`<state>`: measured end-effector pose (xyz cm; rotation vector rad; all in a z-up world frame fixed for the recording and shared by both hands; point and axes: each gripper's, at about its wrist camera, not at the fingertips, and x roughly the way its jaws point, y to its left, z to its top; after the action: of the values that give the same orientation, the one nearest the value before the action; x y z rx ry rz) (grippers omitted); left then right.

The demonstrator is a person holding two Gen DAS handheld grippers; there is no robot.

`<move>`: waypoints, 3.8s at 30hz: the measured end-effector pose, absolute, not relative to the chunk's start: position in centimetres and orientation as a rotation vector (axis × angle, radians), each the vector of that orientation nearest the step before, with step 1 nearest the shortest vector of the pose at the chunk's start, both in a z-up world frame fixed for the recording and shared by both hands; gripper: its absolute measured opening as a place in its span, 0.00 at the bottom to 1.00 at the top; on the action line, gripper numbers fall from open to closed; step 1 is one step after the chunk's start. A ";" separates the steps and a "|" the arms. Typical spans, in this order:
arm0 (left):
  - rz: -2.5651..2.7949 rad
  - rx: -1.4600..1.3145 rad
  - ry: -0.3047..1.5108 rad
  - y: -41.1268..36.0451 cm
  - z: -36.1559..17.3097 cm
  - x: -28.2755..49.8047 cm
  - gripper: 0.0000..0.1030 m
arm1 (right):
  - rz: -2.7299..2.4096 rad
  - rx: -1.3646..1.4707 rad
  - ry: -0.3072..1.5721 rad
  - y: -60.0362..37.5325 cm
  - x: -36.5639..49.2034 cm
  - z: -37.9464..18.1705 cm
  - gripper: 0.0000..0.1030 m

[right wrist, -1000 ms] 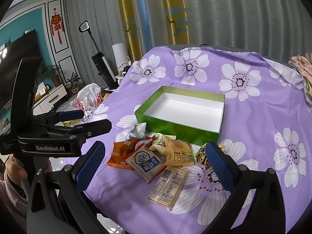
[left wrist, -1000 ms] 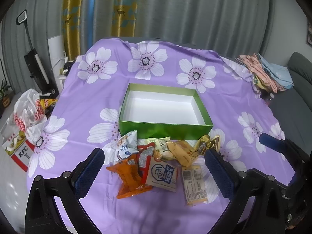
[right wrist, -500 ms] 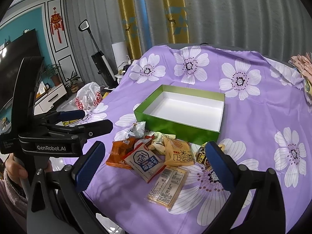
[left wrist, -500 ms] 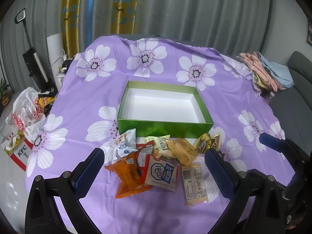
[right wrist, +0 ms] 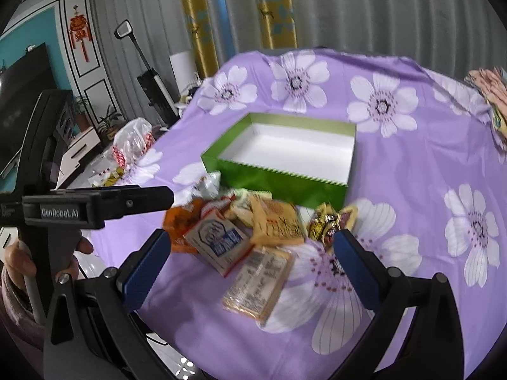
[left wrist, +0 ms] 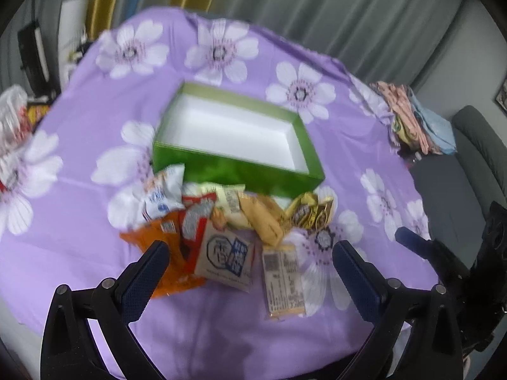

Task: Organize snacks
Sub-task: 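Lower the right tool and grasp the clear wrapped cracker pack, then lift the cracker pack with the right tool and drop it into the green box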

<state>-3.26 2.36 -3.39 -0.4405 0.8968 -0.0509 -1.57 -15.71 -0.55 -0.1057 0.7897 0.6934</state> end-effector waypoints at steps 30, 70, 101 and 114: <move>-0.287 -0.484 1.098 -3.4 -13.2 -1.9 0.75 | 0.859 -0.188 0.995 -14.8 -2.5 -12.4 0.71; -0.302 -0.441 1.052 -5.0 -9.8 -2.2 0.50 | 0.795 -0.198 0.844 -15.7 -4.1 -8.4 0.44; -0.234 -0.420 0.883 1.3 -3.9 8.5 0.50 | 0.820 -0.184 0.633 -9.3 8.2 -3.4 0.46; -0.211 -0.470 0.951 3.6 -6.7 15.2 0.51 | 0.789 -0.164 0.696 -7.4 14.5 -6.1 0.58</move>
<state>15.24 3.62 -6.72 -0.4698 0.9506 -0.2108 14.53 -7.41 -6.06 -0.1636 0.6963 0.7893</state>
